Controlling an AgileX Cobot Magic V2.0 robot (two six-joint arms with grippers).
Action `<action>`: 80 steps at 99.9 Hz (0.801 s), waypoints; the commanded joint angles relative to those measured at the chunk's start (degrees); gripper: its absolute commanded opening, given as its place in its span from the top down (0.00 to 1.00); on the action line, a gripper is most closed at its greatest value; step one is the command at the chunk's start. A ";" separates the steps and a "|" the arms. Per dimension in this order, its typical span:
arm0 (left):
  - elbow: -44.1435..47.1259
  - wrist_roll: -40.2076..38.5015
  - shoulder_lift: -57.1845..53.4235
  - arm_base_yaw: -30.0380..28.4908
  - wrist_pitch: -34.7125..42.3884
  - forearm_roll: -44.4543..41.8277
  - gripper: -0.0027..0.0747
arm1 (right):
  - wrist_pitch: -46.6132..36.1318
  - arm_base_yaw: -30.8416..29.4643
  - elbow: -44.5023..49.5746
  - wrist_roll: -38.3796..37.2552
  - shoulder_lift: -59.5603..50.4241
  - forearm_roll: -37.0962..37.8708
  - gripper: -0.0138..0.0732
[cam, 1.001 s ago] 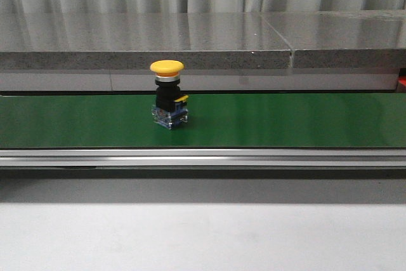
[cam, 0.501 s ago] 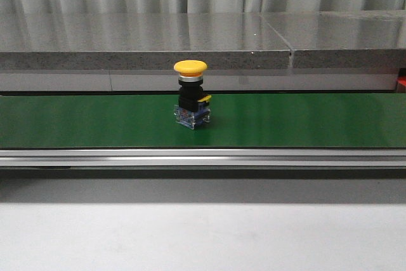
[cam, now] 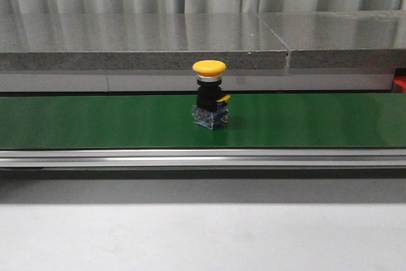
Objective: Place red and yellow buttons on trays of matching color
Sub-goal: 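Lower the red button into the red tray and open the right gripper, then grasp the yellow button on the belt with the right gripper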
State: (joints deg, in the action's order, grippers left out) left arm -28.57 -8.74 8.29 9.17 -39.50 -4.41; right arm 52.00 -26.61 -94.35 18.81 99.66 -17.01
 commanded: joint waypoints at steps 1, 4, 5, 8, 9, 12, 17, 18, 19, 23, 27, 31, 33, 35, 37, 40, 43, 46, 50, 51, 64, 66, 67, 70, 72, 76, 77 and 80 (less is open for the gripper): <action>-1.49 -0.48 0.69 0.46 4.34 -0.06 0.99 | -1.09 1.52 2.27 2.81 -7.21 -2.23 0.11; -1.49 -0.48 0.69 0.46 4.34 -0.06 0.99 | -1.27 2.19 4.49 3.85 -8.78 -2.51 0.11; -1.49 -0.48 0.69 0.46 4.34 -0.06 0.99 | -1.40 2.38 4.95 4.07 -9.59 -2.58 0.11; -1.49 -0.48 0.69 0.46 4.34 -0.06 0.99 | -1.71 3.31 6.82 4.88 -11.15 -2.77 0.11; -1.49 -0.48 0.69 0.46 4.34 -0.06 0.99 | -1.72 3.51 7.76 5.29 -11.91 -2.77 0.11; -1.49 -0.48 0.69 0.46 4.34 -0.06 0.99 | -2.13 4.35 9.70 5.86 -13.38 -2.93 0.11; -1.49 -0.48 0.69 0.46 4.34 -0.06 0.99 | -2.50 5.99 13.04 6.81 -15.85 -3.20 0.11; -1.49 -0.48 0.69 0.46 4.34 -0.06 0.99 | -2.56 6.19 13.97 6.99 -16.18 -3.35 0.11; -1.49 -0.48 0.69 0.46 4.34 -0.06 0.99 | -2.63 6.42 14.44 7.10 -16.82 -3.35 0.11; -1.49 -0.48 0.69 0.46 4.34 -0.06 0.99 | -2.70 7.77 17.08 7.47 -18.59 -3.49 0.11; -1.49 -0.48 0.69 0.46 4.34 -0.06 0.99 | -2.70 9.24 19.09 7.74 -19.85 -3.61 0.11; -1.49 -0.48 0.69 0.46 4.34 -0.06 0.99 | -2.51 10.82 21.18 7.87 -20.99 -3.61 0.11; -1.49 -0.48 0.69 0.46 4.34 -0.06 0.99 | -2.33 11.35 22.05 7.97 -21.40 -3.61 0.11; -1.49 -0.48 0.69 0.46 4.34 -0.06 0.99 | -2.04 12.16 22.85 8.15 -21.68 -3.61 0.11; -1.49 -0.48 0.69 0.46 4.34 -0.06 0.99 | -1.82 12.99 23.53 8.44 -21.95 -3.61 0.11; -1.49 -0.48 0.69 0.46 4.34 -0.06 0.99 | -1.19 14.12 24.39 8.91 -22.07 -3.61 0.11; -1.49 -0.48 0.69 0.46 4.34 -0.06 0.99 | -0.67 15.55 25.11 9.34 -22.07 -3.61 0.11; -1.49 -0.48 0.69 0.46 4.34 -0.06 0.99 | 0.04 17.02 25.82 9.88 -22.01 -3.61 0.11; -1.49 -0.48 0.69 0.46 4.34 -0.06 0.99 | 0.47 18.55 26.43 10.37 -21.87 -3.61 0.11; -1.49 -0.48 0.69 0.46 4.34 -0.06 0.99 | 0.48 18.85 26.65 10.54 -21.87 -3.61 0.11; -1.49 -0.48 0.69 0.46 4.34 -0.06 0.99 | -0.38 24.61 28.32 12.52 -21.77 -3.61 0.11; -1.49 -0.48 0.69 0.46 4.34 -0.06 0.99 | -0.66 25.50 28.50 13.03 -21.77 -3.61 0.11; -1.49 -0.48 0.69 0.46 4.34 -0.06 0.99 | -0.72 25.80 28.59 13.33 -21.77 -3.61 0.11; -1.49 -0.48 0.69 0.46 4.34 -0.06 0.99 | -0.97 26.94 28.68 13.87 -21.77 -3.61 0.11; -1.49 -0.48 0.69 0.46 4.34 -0.06 0.99 | -1.10 27.81 28.68 14.27 -21.69 -3.61 0.11; -1.49 -0.48 0.69 0.46 4.34 -0.06 0.99 | -1.27 29.41 28.68 14.66 -21.43 -3.61 0.11; -1.49 -0.48 0.69 0.46 4.34 -0.06 0.99 | -1.42 29.66 28.68 14.72 -21.32 -3.61 0.11; -1.49 -0.48 0.69 0.46 4.34 -0.06 0.99 | -1.62 30.84 28.68 14.77 -20.97 -3.61 0.11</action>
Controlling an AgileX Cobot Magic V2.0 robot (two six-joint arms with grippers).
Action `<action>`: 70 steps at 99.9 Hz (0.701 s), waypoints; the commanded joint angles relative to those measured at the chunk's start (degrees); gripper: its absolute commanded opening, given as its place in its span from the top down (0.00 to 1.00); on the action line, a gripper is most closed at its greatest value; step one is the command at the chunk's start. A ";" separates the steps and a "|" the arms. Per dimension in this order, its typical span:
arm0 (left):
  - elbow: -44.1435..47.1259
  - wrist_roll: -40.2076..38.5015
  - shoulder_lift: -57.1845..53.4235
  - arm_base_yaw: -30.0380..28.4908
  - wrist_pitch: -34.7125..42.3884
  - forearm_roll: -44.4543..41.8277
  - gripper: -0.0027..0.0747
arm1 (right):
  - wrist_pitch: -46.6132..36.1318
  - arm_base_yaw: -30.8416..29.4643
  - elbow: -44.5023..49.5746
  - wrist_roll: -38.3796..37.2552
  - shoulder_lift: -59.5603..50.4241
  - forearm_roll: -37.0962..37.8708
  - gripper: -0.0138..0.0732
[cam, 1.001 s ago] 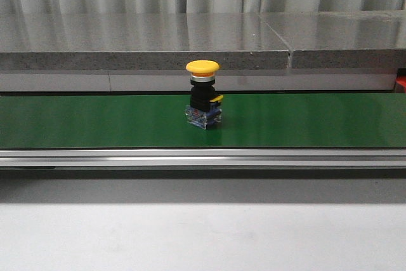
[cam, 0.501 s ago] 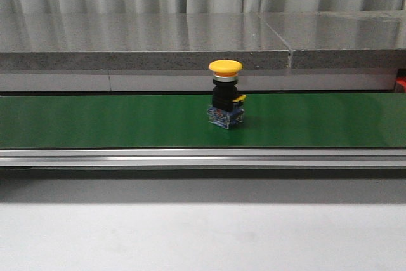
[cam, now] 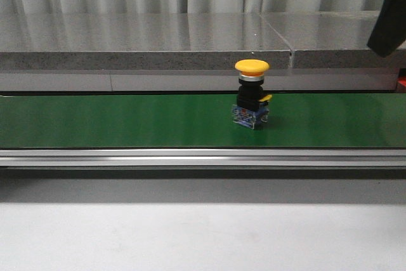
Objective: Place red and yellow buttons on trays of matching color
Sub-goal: 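Grasp the yellow button on the belt with the right gripper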
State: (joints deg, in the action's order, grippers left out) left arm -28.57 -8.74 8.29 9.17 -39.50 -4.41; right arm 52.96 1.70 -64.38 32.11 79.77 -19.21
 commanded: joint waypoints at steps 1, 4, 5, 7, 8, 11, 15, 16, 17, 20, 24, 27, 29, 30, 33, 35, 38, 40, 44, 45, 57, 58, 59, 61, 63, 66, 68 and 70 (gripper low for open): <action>-1.49 -0.48 0.69 0.46 4.34 -0.06 0.99 | -2.65 2.75 -1.29 1.47 -0.97 -1.41 0.11; -1.49 -0.48 0.69 0.46 4.34 -0.06 0.99 | -3.02 3.57 -1.29 1.47 -0.54 -1.41 0.11; -1.49 -0.48 0.69 0.46 4.34 -0.06 0.99 | -3.11 3.98 -1.29 1.47 -0.40 -1.41 0.11; -1.49 -0.48 0.69 0.46 4.34 -0.06 0.99 | -3.23 4.53 -1.29 1.47 -0.01 -1.41 0.11; -1.49 -0.48 0.69 0.46 4.34 -0.06 0.99 | -3.36 4.70 -1.35 1.47 0.11 -1.41 0.11; -1.49 -0.48 0.69 0.46 4.34 -0.06 0.99 | -3.65 5.37 -1.41 1.47 0.77 -1.41 0.11; -1.49 -0.48 0.69 0.46 4.34 -0.06 0.99 | -4.25 6.35 -1.67 1.47 1.49 -1.41 0.11; -1.49 -0.48 0.69 0.46 4.34 -0.06 0.99 | -4.44 6.50 -1.70 1.47 1.83 -1.41 0.11; -1.49 -0.48 0.69 0.46 4.34 -0.06 0.99 | -4.56 6.81 -1.70 1.47 2.00 -1.41 0.11; -1.49 -0.48 0.69 0.46 4.34 -0.06 0.99 | -5.03 7.39 -2.02 1.47 2.62 -1.41 0.11; -1.49 -0.48 0.69 0.46 4.34 -0.06 0.99 | -5.88 8.21 -2.31 1.47 3.67 -1.41 0.11; -1.49 -0.48 0.69 0.46 4.34 -0.06 0.99 | -6.33 8.75 -2.74 1.47 4.38 -1.41 0.11; -1.49 -0.48 0.69 0.46 4.34 -0.06 0.99 | -6.60 9.15 -3.03 1.47 4.98 -1.41 0.11; -1.49 -0.48 0.69 0.46 4.34 -0.06 0.99 | -6.77 9.27 -3.13 1.47 5.34 -1.41 0.11; -1.49 -0.48 0.69 0.46 4.34 -0.06 0.99 | -7.18 9.89 -3.50 1.47 6.13 -1.47 0.11; -1.49 -0.48 0.69 0.46 4.34 -0.06 0.99 | -7.45 10.27 -3.85 1.47 6.66 -1.54 0.11; -1.49 -0.48 0.69 0.46 4.34 -0.06 0.99 | -7.82 10.71 -4.30 1.47 7.42 -1.68 0.11; -1.49 -0.48 0.69 0.46 4.34 -0.06 0.99 | -8.05 11.00 -4.65 1.47 8.01 -1.70 0.11; -1.49 -0.48 0.69 0.46 4.34 -0.06 0.99 | -8.49 11.46 -5.49 1.47 9.17 -2.01 0.11; -1.49 -0.48 0.69 0.46 4.34 -0.06 0.99 | -8.55 11.63 -5.65 1.47 9.35 -2.07 0.11; -1.49 -0.48 0.69 0.46 4.34 -0.06 0.99 | -10.47 12.73 -8.20 1.47 12.26 -2.42 0.11; -1.49 -0.48 0.69 0.46 4.34 -0.06 0.99 | -10.79 12.74 -8.32 1.47 12.58 -2.42 0.11; -1.49 -0.48 0.69 0.46 4.34 -0.06 0.99 | -10.94 12.86 -8.44 1.47 12.73 -2.46 0.11; -1.49 -0.48 0.69 0.46 4.34 -0.06 0.99 | -11.37 12.92 -8.79 1.47 13.15 -2.46 0.11; -1.49 -0.48 0.69 0.46 4.34 -0.06 0.99 | -11.67 12.92 -9.08 1.47 13.62 -2.46 0.11; -1.49 -0.48 0.69 0.46 4.34 -0.06 0.99 | -11.96 12.92 -9.44 1.47 14.13 -2.46 0.12; -1.49 -0.48 0.69 0.46 4.34 -0.06 0.99 | -12.01 12.92 -9.68 1.47 14.56 -2.46 0.13; -1.49 -0.48 0.69 0.46 4.34 -0.06 0.99 | -12.01 12.92 -9.87 1.41 14.96 -2.46 0.14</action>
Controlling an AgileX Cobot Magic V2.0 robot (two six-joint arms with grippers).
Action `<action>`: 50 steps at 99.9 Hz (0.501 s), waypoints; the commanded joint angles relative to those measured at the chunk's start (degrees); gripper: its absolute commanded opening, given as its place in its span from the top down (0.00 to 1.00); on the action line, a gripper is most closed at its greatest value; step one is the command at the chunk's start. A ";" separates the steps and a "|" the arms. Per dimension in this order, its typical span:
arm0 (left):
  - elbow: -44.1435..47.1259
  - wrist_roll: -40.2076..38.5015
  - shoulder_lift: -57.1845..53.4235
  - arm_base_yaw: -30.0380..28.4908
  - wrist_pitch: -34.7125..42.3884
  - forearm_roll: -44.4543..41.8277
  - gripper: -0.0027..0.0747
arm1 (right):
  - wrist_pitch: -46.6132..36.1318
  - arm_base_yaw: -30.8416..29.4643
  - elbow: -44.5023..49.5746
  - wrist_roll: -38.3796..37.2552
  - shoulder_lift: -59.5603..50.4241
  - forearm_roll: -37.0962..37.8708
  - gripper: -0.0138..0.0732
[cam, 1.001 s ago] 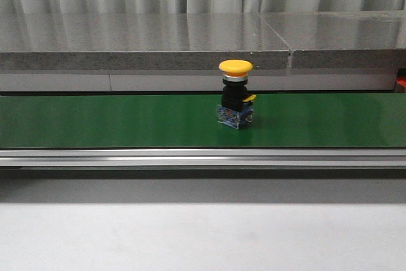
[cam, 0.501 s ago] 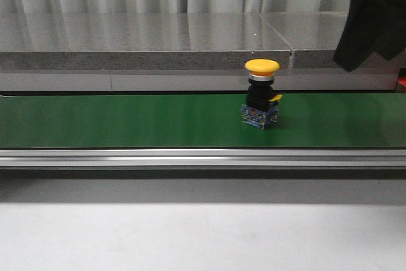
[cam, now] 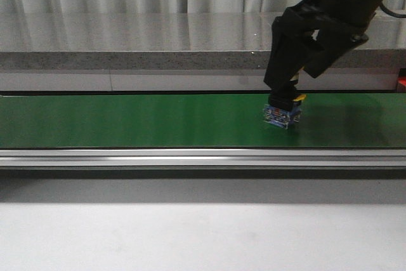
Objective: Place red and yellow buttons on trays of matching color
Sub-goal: 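Grasp the yellow button on the belt with the right gripper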
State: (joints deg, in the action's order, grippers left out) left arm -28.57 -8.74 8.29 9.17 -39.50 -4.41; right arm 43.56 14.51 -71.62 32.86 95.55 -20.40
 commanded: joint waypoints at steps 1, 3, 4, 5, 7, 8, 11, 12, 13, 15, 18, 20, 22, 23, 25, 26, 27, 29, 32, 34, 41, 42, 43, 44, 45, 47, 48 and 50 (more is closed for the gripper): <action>-1.49 -0.48 0.69 0.46 4.34 -0.06 0.99 | -2.53 0.10 -2.69 0.66 -0.72 -1.27 0.15; -1.49 -0.48 0.69 0.46 4.34 -0.06 0.99 | -2.46 0.10 -2.80 0.60 -0.53 -1.27 0.17; -1.49 -0.48 0.69 0.46 4.34 -0.06 0.99 | -2.39 0.10 -2.80 0.60 -0.35 -1.27 0.18; -1.49 -0.48 0.69 0.46 4.34 -0.06 0.99 | -2.31 0.10 -2.80 0.60 -0.25 -1.27 0.21; -1.49 -0.48 0.69 0.46 4.34 -0.06 0.99 | -2.05 0.10 -2.80 0.60 -0.11 -1.27 0.24; -1.49 -0.48 0.69 0.46 4.34 -0.06 0.99 | -1.98 0.10 -2.80 0.55 -0.04 -1.27 0.26; -1.49 -0.48 0.69 0.46 4.34 -0.06 0.99 | -1.61 0.10 -2.80 0.40 0.16 -1.27 0.32; -1.49 -0.48 0.69 0.46 4.34 -0.06 0.99 | -1.36 0.10 -2.80 0.40 0.16 -1.27 0.35; -1.49 -0.48 0.69 0.46 4.34 -0.06 0.99 | -1.22 0.10 -2.80 0.40 0.23 -1.27 0.37; -1.49 -0.48 0.69 0.46 4.34 -0.06 0.99 | -0.93 0.10 -2.80 0.20 0.22 -1.27 0.42; -1.49 -0.48 0.69 0.46 4.34 -0.06 0.99 | -0.59 0.10 -2.80 0.05 0.22 -1.27 0.49; -1.49 -0.48 0.69 0.46 4.34 -0.06 0.99 | -0.31 0.10 -2.80 -0.04 0.22 -1.27 0.54; -1.49 -0.48 0.69 0.46 4.34 -0.06 0.99 | 0.00 0.10 -2.80 -0.04 0.22 -1.27 0.59; -1.49 -0.48 0.69 0.46 4.34 -0.06 0.99 | 0.25 0.05 -2.90 -0.09 0.11 -1.27 0.60; -1.49 -0.48 0.69 0.46 4.34 -0.06 0.99 | 0.51 0.05 -3.03 -0.23 0.02 -1.27 0.64; -1.49 -0.48 0.69 0.46 4.34 -0.06 0.99 | 0.79 0.05 -3.07 -0.32 0.01 -1.27 0.66; -1.49 -0.48 0.69 0.46 4.34 -0.06 0.99 | 0.94 0.05 -3.22 -0.50 -0.04 -1.27 0.67; -1.49 -0.48 0.69 0.46 4.34 -0.06 0.99 | 1.55 0.00 -3.41 -0.71 -0.11 -1.21 0.69; -1.49 -0.48 0.69 0.46 4.34 -0.06 0.99 | 2.47 -0.17 -4.10 -1.16 -0.38 -1.15 0.71; -1.49 -0.48 0.69 0.46 4.34 -0.06 0.99 | 3.13 -0.40 -4.60 -1.70 -0.52 -1.15 0.72; -1.49 -0.48 0.69 0.46 4.34 -0.06 0.99 | 5.15 -1.26 -6.49 -4.63 -1.43 -0.25 0.72; -1.49 -0.48 0.69 0.46 4.34 -0.06 0.99 | 5.55 -1.53 -6.71 -4.97 -1.61 -0.06 0.72; -1.49 -0.48 0.69 0.46 4.34 -0.06 0.99 | 5.77 -1.67 -6.93 -5.57 -1.76 0.38 0.72; -1.49 -0.48 0.69 0.46 4.34 -0.06 0.99 | 6.15 -1.82 -7.41 -5.90 -2.07 0.61 0.72; -1.49 -0.48 0.69 0.46 4.34 -0.06 0.99 | 6.33 -2.14 -7.63 -6.21 -2.19 1.29 0.72; -1.49 -0.48 0.69 0.46 4.34 -0.06 0.99 | 6.91 -2.61 -8.32 -7.29 -2.54 2.27 0.72; -1.49 -0.48 0.69 0.46 4.34 -0.06 0.99 | 7.14 -2.79 -8.80 -8.10 -2.69 2.66 0.72; -1.49 -0.48 0.69 0.46 4.34 -0.06 0.99 | 7.66 -3.33 -9.26 -9.37 -3.16 3.88 0.72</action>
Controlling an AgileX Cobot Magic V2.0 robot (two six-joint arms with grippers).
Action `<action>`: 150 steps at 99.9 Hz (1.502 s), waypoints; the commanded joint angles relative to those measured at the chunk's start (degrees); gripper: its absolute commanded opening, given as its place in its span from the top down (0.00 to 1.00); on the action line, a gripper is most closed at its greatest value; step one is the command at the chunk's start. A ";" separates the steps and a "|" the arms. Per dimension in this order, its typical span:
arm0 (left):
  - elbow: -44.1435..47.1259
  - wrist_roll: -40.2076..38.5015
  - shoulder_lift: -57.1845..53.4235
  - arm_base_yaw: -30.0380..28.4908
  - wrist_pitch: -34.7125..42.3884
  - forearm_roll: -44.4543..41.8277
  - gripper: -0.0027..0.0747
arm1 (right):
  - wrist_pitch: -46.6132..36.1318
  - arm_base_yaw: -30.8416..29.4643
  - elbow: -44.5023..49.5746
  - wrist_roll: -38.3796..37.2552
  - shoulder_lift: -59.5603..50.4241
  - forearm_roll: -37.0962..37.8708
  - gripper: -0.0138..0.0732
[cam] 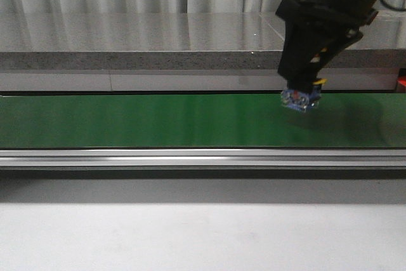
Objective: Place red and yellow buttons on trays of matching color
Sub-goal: 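Grasp the yellow button on the belt with the right gripper, then lower the yellow button into the yellow tray with the right gripper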
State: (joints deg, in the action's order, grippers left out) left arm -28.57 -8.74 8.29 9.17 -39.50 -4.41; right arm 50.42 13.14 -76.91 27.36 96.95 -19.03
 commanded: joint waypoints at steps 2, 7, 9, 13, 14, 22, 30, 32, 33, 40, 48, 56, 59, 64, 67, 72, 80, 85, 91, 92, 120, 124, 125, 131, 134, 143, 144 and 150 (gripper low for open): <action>-1.49 -0.48 0.69 0.46 4.34 -0.06 0.99 | 1.30 -2.55 -4.58 -4.78 -4.93 3.77 0.72; -1.49 -0.48 0.69 0.46 4.34 -0.06 0.99 | 2.14 -4.20 -5.73 -8.00 -5.96 6.88 0.72; -1.49 -0.48 0.69 0.46 4.34 -0.06 0.99 | 2.34 -4.98 -6.07 -8.69 -6.46 8.10 0.72; -1.49 -0.48 0.69 0.46 4.34 -0.06 0.99 | 2.55 -6.79 -6.27 -10.47 -7.34 9.73 0.72; -1.49 -0.48 0.69 0.46 4.34 -0.06 0.99 | 2.55 -7.13 -6.27 -10.97 -7.54 10.22 0.72; -1.49 -0.48 0.69 0.46 4.34 -0.06 0.99 | 3.34 -11.47 -6.22 -12.58 -8.92 11.13 0.72; -1.49 -0.48 0.69 0.46 4.34 -0.06 0.99 | 4.53 -16.93 -6.21 -13.46 -9.45 10.92 0.72; -1.49 -0.48 0.69 0.46 4.34 -0.06 0.99 | 4.85 -18.36 -6.21 -13.62 -9.45 10.92 0.72; -1.49 -0.48 0.69 0.46 4.34 -0.06 0.99 | 4.92 -18.83 -6.21 -13.87 -9.45 10.92 0.72; -1.49 -0.48 0.69 0.46 4.34 -0.06 0.99 | 5.71 -23.54 -6.07 -14.54 -9.45 10.67 0.72; -1.49 -0.48 0.69 0.46 4.34 -0.06 0.99 | 5.76 -28.55 -5.57 -15.06 -9.45 9.83 0.72; -1.49 -0.48 0.69 0.46 4.34 -0.06 0.99 | 5.40 -33.55 -4.63 -15.18 -9.45 8.35 0.72; -1.49 -0.48 0.69 0.46 4.34 -0.06 0.99 | 5.17 -35.07 -4.05 -15.18 -9.45 7.96 0.72; -1.49 -0.48 0.69 0.46 4.34 -0.06 0.99 | 4.37 -37.63 -2.98 -15.18 -9.45 7.68 0.72; -1.49 -0.48 0.69 0.46 4.34 -0.06 0.99 | 3.78 -39.43 -2.27 -15.18 -9.45 7.68 0.72; -1.49 -0.48 0.69 0.46 4.34 -0.06 0.99 | 2.74 -41.99 -0.88 -15.18 -9.45 7.68 0.72; -1.49 -0.48 0.69 0.46 4.34 -0.06 0.99 | 0.88 -45.96 1.94 -15.18 -9.45 7.68 0.72; -1.49 -0.48 0.69 0.46 4.34 -0.06 0.99 | -0.83 -48.04 3.78 -15.18 -9.45 7.68 0.72; -1.49 -0.48 0.69 0.46 4.34 -0.06 0.99 | -3.25 -50.21 6.03 -15.18 -9.35 6.87 0.72; -1.49 -0.48 0.69 0.46 4.34 -0.06 0.99 | -3.97 -50.39 6.65 -15.18 -9.28 6.68 0.72; -1.49 -0.48 0.69 0.46 4.34 -0.06 0.99 | -14.96 -51.29 14.95 -15.07 -6.10 3.45 0.72; -1.49 -0.48 0.69 0.46 4.34 -0.06 0.99 | -15.64 -51.16 15.16 -15.01 -5.62 3.37 0.72; -1.49 -0.48 0.69 0.46 4.34 -0.06 0.99 | -15.81 -51.16 15.23 -15.01 -5.37 3.37 0.72; -1.49 -0.48 0.69 0.46 4.34 -0.06 0.99 | -16.31 -51.16 15.24 -14.96 -4.55 3.37 0.72; -1.49 -0.48 0.69 0.46 4.34 -0.06 0.99 | -16.63 -51.16 15.24 -14.96 -4.08 3.37 0.72; -1.49 -0.48 0.69 0.46 4.34 -0.06 0.99 | -17.23 -51.16 15.24 -14.96 -2.88 3.37 0.72; -1.49 -0.48 0.69 0.46 4.34 -0.06 0.99 | -17.23 -51.16 15.24 -14.96 -2.60 3.37 0.72; -1.49 -0.48 0.69 0.46 4.34 -0.06 0.99 | -17.35 -51.16 15.24 -14.96 -1.99 3.37 0.72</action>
State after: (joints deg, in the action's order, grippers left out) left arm -28.57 -8.74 8.29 9.17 -39.50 -4.41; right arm 35.48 -38.06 -60.47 12.26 96.31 -14.96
